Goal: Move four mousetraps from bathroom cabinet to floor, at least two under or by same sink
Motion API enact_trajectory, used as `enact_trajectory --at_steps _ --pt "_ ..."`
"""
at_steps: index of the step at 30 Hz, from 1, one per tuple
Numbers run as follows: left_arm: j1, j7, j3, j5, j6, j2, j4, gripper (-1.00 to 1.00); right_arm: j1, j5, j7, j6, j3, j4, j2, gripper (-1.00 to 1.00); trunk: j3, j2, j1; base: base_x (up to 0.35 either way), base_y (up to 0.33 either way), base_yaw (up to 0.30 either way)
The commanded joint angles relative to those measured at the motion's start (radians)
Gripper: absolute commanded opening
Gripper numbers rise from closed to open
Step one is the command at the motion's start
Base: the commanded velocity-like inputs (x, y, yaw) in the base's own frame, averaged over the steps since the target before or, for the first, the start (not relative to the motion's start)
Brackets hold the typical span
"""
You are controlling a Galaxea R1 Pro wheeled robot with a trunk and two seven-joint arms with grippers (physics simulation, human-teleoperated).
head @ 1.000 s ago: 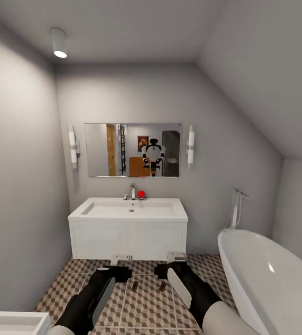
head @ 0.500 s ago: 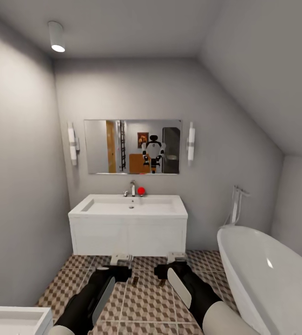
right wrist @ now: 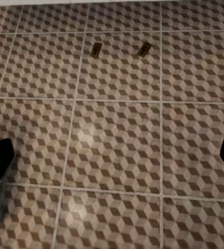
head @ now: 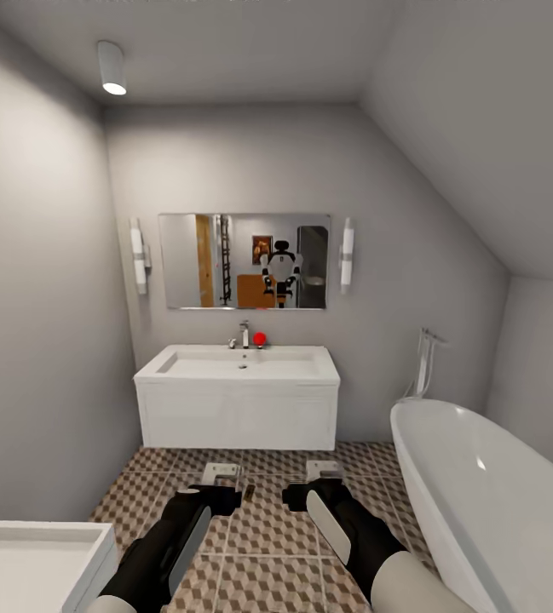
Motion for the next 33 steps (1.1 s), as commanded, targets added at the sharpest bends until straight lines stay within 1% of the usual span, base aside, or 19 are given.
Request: enact_trajectory --at_steps 1,23,27,33 --pt "0.000 0.009 -0.002 0.011 0.004 0.000 -0.001 1.00 -0.001 -0.011 -0.010 0.002 0.005 -0.001 -0.001 1.00 -0.002 -0.001 0.000 -0.327 0.006 0.000" --pt "0.000 0.009 -0.002 0.011 0.004 0.001 0.003 1.00 -0.001 -0.010 -0.010 -0.008 0.005 0.000 -0.001 1.00 -0.039 -0.001 0.000 -0.336 0.077 0.000" --pt "0.000 0.009 -0.002 0.011 0.004 0.001 0.003 1.00 0.000 -0.011 -0.009 -0.008 0.005 -0.001 -0.001 1.00 -0.044 -0.001 0.000 -0.185 0.048 0.000" --pt "0.000 0.009 -0.002 0.011 0.004 0.001 0.003 1.00 0.000 -0.011 -0.009 -0.007 0.005 -0.001 -0.001 1.00 -0.050 -0.001 0.000 -0.082 0.021 0.000"
